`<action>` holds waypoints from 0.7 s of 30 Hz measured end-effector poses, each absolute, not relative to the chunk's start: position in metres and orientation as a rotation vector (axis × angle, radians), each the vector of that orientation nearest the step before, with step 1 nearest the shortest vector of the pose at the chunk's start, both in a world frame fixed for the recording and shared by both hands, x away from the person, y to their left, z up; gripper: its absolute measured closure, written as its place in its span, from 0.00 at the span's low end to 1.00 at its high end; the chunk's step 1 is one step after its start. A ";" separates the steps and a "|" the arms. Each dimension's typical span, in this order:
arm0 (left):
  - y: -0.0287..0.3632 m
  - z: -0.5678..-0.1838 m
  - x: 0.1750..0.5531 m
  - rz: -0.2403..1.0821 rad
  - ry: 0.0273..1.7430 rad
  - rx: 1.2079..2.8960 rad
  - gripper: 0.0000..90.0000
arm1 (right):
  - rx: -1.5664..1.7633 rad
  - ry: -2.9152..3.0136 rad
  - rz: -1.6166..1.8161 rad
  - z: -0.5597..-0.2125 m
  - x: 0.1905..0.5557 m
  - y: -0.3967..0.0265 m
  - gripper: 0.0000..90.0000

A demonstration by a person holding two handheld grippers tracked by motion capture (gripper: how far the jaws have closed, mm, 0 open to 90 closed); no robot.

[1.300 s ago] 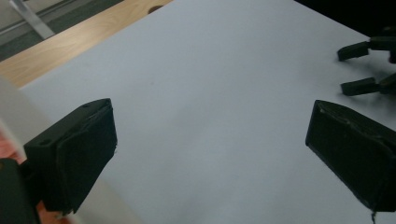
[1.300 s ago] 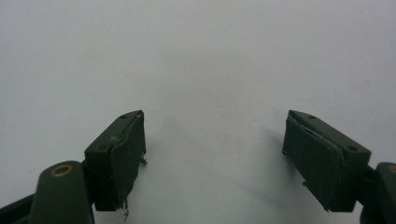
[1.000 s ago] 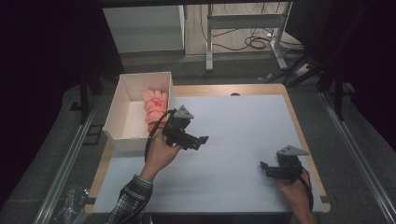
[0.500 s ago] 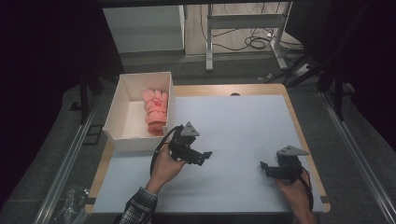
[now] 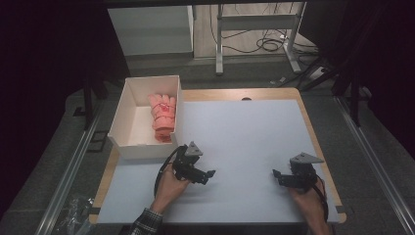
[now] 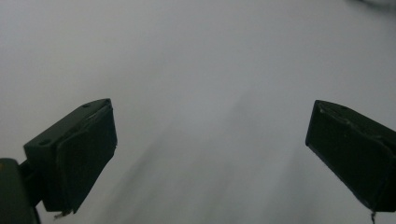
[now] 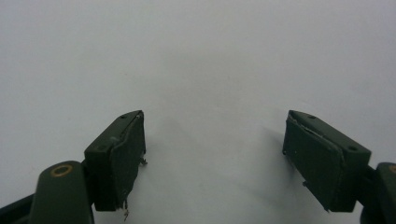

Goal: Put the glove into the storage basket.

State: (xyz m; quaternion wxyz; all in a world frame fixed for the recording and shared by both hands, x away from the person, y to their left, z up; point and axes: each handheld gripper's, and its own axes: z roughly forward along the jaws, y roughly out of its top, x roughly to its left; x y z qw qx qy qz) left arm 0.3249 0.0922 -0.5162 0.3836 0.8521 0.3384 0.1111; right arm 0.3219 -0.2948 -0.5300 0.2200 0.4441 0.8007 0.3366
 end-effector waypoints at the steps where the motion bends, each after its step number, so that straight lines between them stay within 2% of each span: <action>1: 0.093 -0.519 0.324 0.286 0.868 2.175 0.03 | 1.228 2.214 0.930 -0.530 0.322 -0.295 0.24; 11: 0.093 -0.547 0.323 0.311 0.895 2.233 0.02 | 1.228 2.214 0.926 -0.530 0.322 -0.295 0.24; 21: 0.092 -0.547 0.323 0.329 0.902 2.238 0.00 | 1.228 2.214 0.930 -0.530 0.322 -0.295 0.24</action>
